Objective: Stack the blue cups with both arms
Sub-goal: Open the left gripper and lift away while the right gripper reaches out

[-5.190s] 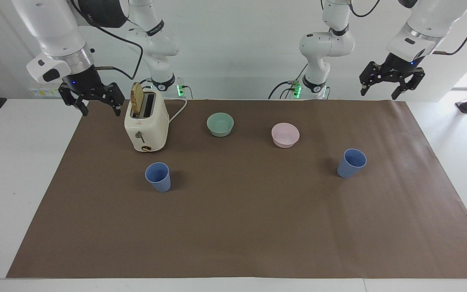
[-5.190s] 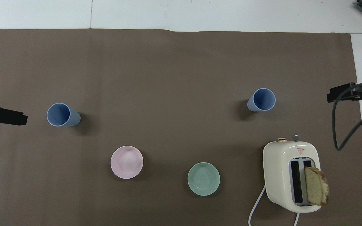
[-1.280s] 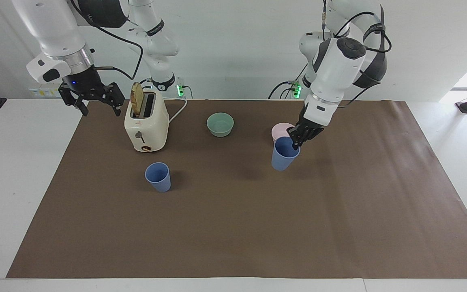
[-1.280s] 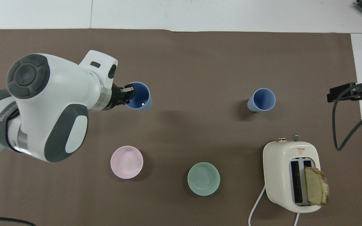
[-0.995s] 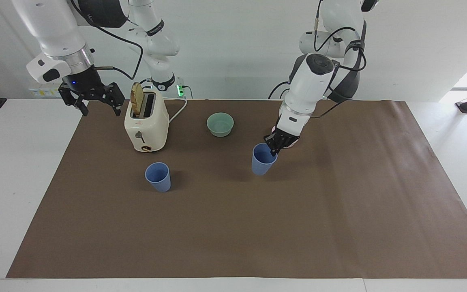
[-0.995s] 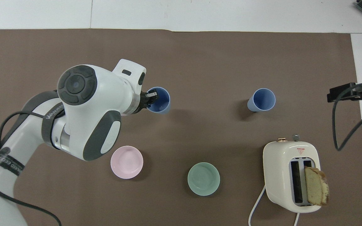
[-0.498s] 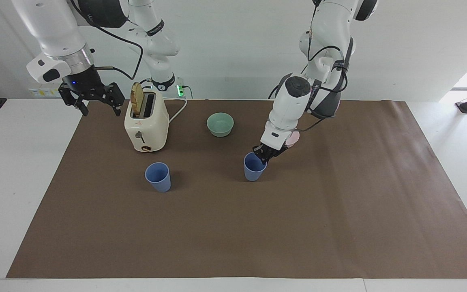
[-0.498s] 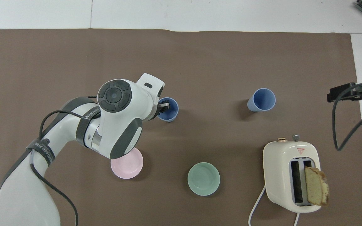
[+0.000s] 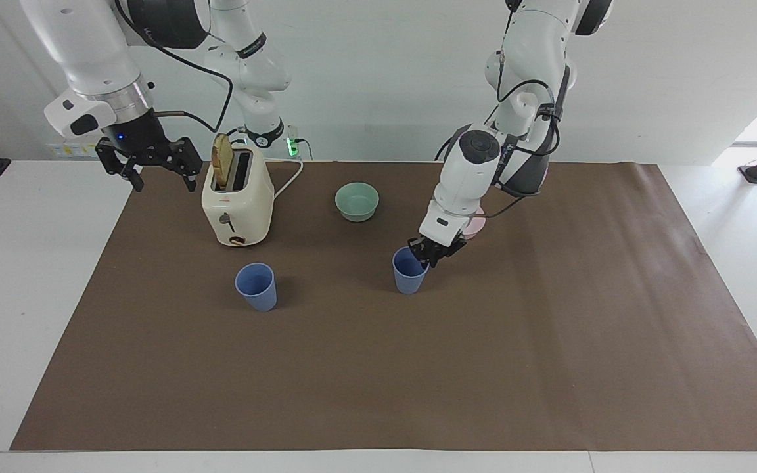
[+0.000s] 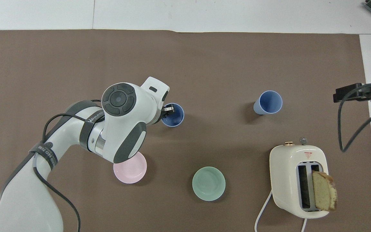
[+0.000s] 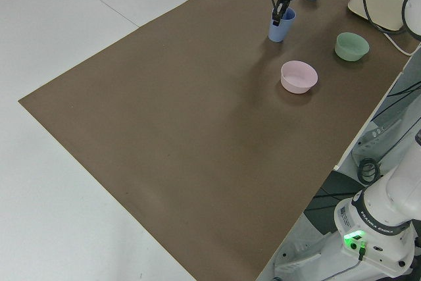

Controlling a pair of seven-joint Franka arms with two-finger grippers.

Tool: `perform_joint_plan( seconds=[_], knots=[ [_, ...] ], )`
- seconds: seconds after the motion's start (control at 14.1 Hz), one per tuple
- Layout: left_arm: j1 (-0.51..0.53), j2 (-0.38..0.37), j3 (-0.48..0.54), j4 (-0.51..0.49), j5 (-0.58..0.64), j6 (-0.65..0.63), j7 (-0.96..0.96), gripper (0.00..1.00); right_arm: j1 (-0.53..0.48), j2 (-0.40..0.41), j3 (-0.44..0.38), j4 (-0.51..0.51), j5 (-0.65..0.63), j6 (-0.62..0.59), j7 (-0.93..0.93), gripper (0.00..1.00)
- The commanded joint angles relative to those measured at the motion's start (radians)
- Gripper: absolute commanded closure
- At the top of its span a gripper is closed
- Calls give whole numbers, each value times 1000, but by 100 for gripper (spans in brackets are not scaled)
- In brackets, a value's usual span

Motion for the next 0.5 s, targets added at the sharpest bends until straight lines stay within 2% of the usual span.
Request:
perform_joint_plan(
  seconds=[0.0,0.21,0.43],
  knots=[
    [-8,-17,17,-8,18,0,10,0,2,-9,3,-63,18,91,-10,0],
    [30,-46,23,42,76,-95,36,0,-1,22,2,-66,18,116,-16,0],
    [88,-98,23,62,78,-183,166,0,-1,68,2,-78,18,160,-30,0]
  ],
)
